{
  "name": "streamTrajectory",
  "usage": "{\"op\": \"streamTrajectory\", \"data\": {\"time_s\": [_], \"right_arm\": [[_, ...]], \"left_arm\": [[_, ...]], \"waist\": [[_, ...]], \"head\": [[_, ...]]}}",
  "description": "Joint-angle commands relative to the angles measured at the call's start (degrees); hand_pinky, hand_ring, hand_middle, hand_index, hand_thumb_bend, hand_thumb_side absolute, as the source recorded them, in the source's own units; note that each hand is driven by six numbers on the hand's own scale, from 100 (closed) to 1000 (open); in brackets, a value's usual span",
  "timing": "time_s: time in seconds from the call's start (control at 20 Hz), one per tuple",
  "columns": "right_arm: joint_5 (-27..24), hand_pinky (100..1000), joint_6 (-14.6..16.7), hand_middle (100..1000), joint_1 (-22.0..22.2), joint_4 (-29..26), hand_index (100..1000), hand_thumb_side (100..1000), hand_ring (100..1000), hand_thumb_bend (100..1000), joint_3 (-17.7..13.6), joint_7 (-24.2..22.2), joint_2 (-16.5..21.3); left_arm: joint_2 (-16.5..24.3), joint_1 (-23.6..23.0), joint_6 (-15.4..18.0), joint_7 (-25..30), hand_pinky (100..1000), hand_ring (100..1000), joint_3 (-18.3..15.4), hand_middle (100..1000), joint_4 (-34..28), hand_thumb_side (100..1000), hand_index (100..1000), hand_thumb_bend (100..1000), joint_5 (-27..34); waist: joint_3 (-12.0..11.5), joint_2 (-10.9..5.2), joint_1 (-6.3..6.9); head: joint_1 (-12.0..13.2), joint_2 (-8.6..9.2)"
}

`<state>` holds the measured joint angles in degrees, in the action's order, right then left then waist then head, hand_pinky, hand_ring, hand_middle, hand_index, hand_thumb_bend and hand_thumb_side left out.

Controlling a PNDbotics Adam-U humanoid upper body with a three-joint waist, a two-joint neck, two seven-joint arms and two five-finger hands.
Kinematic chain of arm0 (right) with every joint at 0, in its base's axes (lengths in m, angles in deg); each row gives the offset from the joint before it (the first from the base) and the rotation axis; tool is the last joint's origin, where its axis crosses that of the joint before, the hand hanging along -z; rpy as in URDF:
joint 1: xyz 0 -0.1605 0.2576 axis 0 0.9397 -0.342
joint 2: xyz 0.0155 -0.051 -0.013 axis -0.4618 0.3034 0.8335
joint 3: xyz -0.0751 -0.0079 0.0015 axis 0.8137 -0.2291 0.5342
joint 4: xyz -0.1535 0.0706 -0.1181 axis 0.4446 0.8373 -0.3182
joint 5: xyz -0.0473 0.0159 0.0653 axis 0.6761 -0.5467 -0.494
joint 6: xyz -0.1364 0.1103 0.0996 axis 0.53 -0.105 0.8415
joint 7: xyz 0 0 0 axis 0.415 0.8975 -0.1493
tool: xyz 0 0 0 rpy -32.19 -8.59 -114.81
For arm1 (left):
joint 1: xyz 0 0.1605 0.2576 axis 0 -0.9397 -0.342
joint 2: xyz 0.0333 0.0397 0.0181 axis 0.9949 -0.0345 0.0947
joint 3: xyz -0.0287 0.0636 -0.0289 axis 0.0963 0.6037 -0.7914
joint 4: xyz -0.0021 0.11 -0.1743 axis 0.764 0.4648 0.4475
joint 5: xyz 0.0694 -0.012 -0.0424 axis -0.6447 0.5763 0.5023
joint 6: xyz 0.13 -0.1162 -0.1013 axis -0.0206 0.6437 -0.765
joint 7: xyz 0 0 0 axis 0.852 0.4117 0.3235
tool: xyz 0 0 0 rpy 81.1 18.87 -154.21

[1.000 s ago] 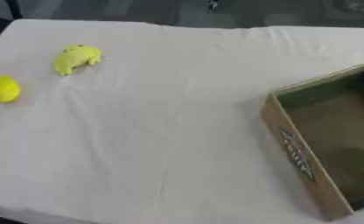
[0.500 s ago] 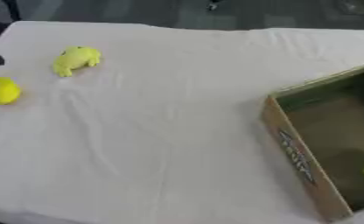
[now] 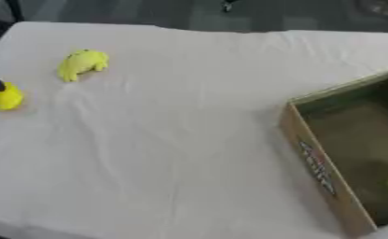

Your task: Pick up the objects with one hand, pass them to the other hand, and then place them into the box on the other side of the table.

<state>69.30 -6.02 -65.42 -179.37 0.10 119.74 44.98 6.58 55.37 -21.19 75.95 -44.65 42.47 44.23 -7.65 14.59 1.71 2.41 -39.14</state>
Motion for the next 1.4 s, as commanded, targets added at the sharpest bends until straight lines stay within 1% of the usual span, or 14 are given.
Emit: {"op": "streamTrajectory", "data": {"time_s": [0.05, 0.1, 0.25, 0.3, 0.35, 0.55, 0.6, 0.7, 0.8, 0.95, 1.15, 1.3, 1.4], "right_arm": [[0.61, 1000, -0.38, 935, 0.06, -0.92, 1000, 525, 929, 100, -0.35, -0.04, 0.88], [0.67, 1000, -0.49, 935, 0.14, -0.92, 1000, 525, 929, 100, -0.36, -0.03, 0.73], [0.95, 1000, -0.79, 934, 0.44, -0.92, 1000, 525, 928, 100, -0.31, -0.05, 0.26], [1.10, 1000, -0.88, 935, 0.58, -0.92, 1000, 525, 928, 100, -0.29, -0.06, 0.07], [1.25, 1000, -0.99, 935, 0.71, -0.92, 1000, 525, 928, 100, -0.24, -0.07, -0.13], [1.78, 1000, -1.64, 935, 0.94, -0.92, 1000, 526, 928, 100, 0.20, -0.33, -0.85], [1.89, 1000, -1.79, 935, 0.94, -0.92, 1000, 526, 928, 100, 0.31, -0.41, -0.95], [2.08, 1000, -2.08, 934, 0.90, -0.92, 1000, 526, 927, 100, 0.59, -0.63, -1.12], [2.26, 1000, -2.39, 934, 0.85, -0.92, 1000, 526, 926, 100, 0.87, -0.91, -1.30], [2.51, 1000, -2.73, 933, 0.81, -0.92, 1000, 526, 926, 100, 1.11, -1.21, -1.59], [2.66, 1000, -3.09, 933, 0.77, -0.92, 1000, 526, 926, 100, 1.22, -1.32, -1.83], [2.69, 1000, -3.29, 932, 0.69, -0.92, 1000, 526, 925, 100, 1.28, -1.40, -1.99], [2.69, 1000, -3.48, 932, 0.62, -0.92, 1000, 526, 925, 100, 1.34, -1.47, -2.08]], "left_arm": [[2.25, 1.31, -0.17, 0.99, 775, 796, -0.85, 720, 0.12, 282, 807, 890, -0.64], [2.28, 1.26, -0.28, 1.15, 775, 797, -0.91, 721, 0.38, 276, 795, 889, -0.91], [2.32, 1.11, -0.51, 1.62, 778, 801, -0.80, 725, 1.25, 266, 797, 895, -2.40], [2.30, 1.03, -0.50, 1.93, 780, 804, -0.69, 726, 1.59, 241, 797, 899, -3.13], [2.23, 0.98, -0.49, 2.27, 780, 804, -0.59, 726, 1.96, 248, 797, 894, -3.91], [1.61, 0.75, -0.26, 3.11, 778, 805, -0.16, 722, 4.48, 234, 794, 885, -7.55], [1.49, 0.75, -0.24, 3.14, 777, 806, -0.06, 722, 5.04, 214, 793, 880, -8.55], [1.18, 0.85, -0.48, 2.99, 779, 808, -0.05, 727, 5.82, 205, 800, 880, -11.03], [0.72, 1.04, -1.05, 2.08, 777, 810, -0.54, 729, 6.50, 198, 807, 871, -13.22], [-0.22, 1.23, -2.35, -0.64, 769, 803, -1.51, 720, 7.57, 208, 800, 849, -15.37], [-1.40, 1.51, -3.51, -3.70, 756, 793, -2.44, 708, 9.37, 208, 777, 809, -15.76], [-2.19, 1.78, -4.28, -6.39, 742, 781, -2.83, 693, 10.14, 209, 749, 757, -15.97], [-2.61, 1.88, -4.82, -8.58, 733, 774, -3.09, 688, 10.30, 226, 742, 722, -15.72]], "waist": [[-0.15, -1.36, -0.01], [-0.17, -1.37, 0.00], [-0.17, -1.38, -0.03], [-0.15, -1.36, -0.04], [-0.14, -1.35, -0.05], [-0.04, -1.27, -0.08], [-0.03, -1.25, -0.07], [-0.02, -1.22, -0.07], [-0.02, -1.20, -0.09], [0.04, -1.13, -0.20], [0.13, -1.06, -0.34], [0.21, -1.00, -0.40], [0.26, -0.94, -0.44]], "head": [[0.51, 0.07], [0.79, 0.00], [1.30, -0.09], [1.43, -0.13], [1.54, -0.16], [1.84, -0.15], [1.85, -0.16], [1.91, -0.20], [1.97, -0.15], [2.17, 0.02], [2.44, 0.00], [2.58, 0.07], [2.65, 0.08]]}}
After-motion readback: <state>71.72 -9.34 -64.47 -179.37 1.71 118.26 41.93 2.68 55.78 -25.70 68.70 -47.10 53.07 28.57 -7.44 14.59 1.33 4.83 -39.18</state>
